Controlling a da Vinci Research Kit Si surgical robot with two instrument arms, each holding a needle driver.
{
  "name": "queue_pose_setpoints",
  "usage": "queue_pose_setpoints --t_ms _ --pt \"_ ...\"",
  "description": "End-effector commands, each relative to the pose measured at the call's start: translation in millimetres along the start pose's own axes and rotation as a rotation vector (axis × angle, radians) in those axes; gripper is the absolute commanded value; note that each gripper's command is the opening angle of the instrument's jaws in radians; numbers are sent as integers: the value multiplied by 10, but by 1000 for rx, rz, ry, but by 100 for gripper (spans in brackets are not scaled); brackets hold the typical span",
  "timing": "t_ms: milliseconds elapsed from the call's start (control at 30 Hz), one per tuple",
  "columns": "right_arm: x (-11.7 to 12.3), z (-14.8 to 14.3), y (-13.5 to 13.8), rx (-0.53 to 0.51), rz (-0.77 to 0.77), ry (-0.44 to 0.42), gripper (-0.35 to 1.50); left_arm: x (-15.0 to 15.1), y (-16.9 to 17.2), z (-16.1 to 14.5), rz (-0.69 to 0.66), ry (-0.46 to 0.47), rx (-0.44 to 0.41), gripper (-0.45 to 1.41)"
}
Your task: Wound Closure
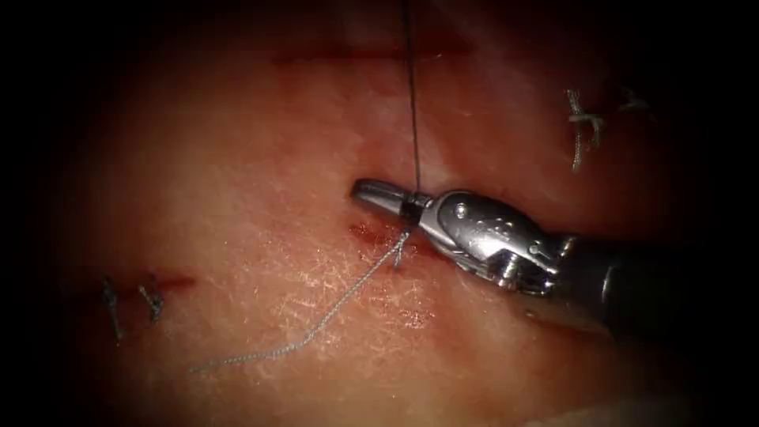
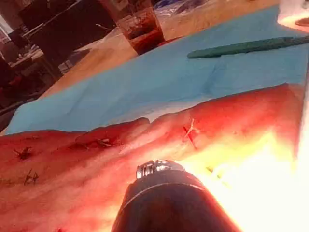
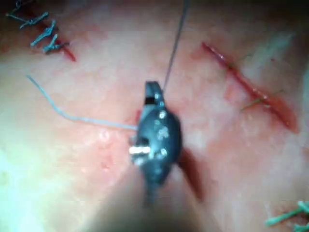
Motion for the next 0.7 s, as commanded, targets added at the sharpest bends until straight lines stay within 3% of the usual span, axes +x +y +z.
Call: queue_pose_setpoints --t_ms 33,200,433,500,533,567,600,700 --pt "-2 21 -2 -48 1 5 135 4 -5 5 4 1 1 -45" --pt "-3 29 -2 -74 7 10 148 3 -5 4 5 1 0 -45" --pt "-3 29 -1 -85 26 15 148 3 -4 3 5 2 -2 -45" --pt "-3 28 -2 -83 25 15 136 4 -4 4 4 4 -3 -45" --pt "-5 23 -5 -57 23 16 48 5 -3 4 3 5 -3 -45" --pt "-6 20 -6 -18 21 18 -3 6 -2 5 3 4 -3 -45" --pt "-6 18 -6 21 20 20 -35 6 -2 5 3 4 -6 -45" --pt "-7 8 -7 44 -15 20 -35 7 -1 5 2 3 -5 -45"
